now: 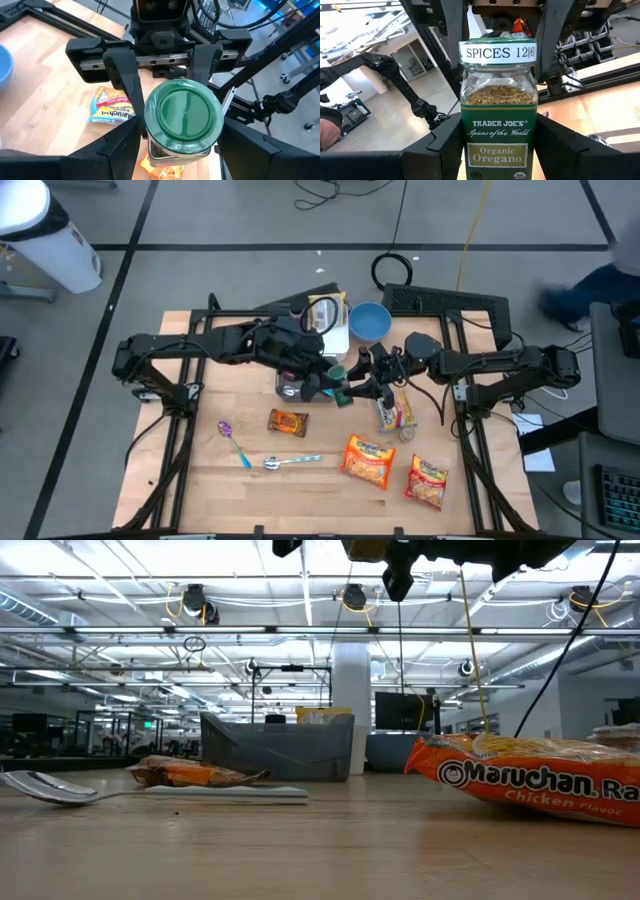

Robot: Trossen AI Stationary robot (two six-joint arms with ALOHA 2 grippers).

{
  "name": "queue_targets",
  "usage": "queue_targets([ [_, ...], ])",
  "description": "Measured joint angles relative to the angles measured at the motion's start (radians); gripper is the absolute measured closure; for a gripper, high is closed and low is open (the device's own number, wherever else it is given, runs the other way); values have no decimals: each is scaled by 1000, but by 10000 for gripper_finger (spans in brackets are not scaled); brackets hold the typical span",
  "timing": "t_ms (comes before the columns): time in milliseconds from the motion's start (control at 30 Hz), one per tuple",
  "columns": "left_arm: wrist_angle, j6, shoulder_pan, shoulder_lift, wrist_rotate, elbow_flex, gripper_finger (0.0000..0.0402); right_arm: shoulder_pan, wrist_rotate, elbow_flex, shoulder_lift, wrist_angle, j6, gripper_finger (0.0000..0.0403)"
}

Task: Pick & Place Food Item
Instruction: Put the green seasoning bottle into the top black bin

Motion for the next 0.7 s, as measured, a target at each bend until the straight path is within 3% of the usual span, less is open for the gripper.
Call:
queue_targets([
  [500, 48, 24, 9, 15, -26, 0, 149, -3, -3, 0, 0, -1, -6, 209],
  [700, 71, 13, 22, 35, 13, 0, 149, -3, -7, 0, 0, -7, -12, 209],
])
